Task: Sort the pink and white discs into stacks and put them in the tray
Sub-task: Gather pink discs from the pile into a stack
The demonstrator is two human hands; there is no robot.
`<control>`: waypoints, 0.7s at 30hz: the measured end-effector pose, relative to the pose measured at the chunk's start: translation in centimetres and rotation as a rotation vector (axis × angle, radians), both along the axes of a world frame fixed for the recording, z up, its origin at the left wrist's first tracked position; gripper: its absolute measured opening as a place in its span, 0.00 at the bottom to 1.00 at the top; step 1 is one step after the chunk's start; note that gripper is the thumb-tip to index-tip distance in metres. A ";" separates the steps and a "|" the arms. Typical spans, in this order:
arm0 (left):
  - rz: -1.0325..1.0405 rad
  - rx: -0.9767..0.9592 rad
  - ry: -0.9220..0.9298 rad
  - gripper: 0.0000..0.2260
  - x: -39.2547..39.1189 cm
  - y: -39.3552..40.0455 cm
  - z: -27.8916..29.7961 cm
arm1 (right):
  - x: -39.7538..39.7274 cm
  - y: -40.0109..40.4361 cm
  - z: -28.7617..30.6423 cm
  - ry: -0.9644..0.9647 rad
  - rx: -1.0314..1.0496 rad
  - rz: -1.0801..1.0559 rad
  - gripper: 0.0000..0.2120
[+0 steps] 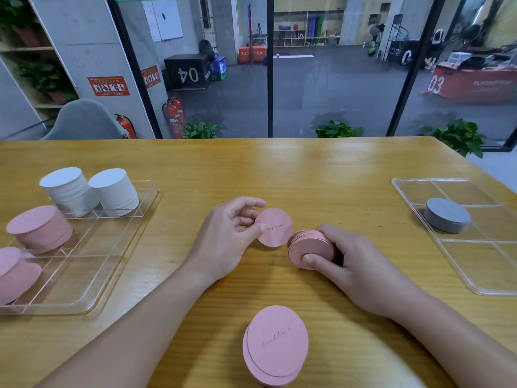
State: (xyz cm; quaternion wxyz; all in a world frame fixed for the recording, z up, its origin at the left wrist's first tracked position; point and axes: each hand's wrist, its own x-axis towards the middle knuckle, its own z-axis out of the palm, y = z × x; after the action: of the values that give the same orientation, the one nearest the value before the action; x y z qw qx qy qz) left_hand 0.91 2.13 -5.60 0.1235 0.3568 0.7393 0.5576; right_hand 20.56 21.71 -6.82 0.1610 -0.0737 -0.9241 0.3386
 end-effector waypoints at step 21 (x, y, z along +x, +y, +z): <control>-0.302 -0.153 0.197 0.13 1.8 -0.6 0.9 | -0.3 -0.2 -0.3 0.016 0.057 -0.004 0.10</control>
State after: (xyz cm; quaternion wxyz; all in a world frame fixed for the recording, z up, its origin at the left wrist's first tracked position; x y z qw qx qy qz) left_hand 2.67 1.49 -4.67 0.1595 0.5060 0.7262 0.4373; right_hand 20.29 21.49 -7.16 0.1708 -0.0682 -0.9320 0.3125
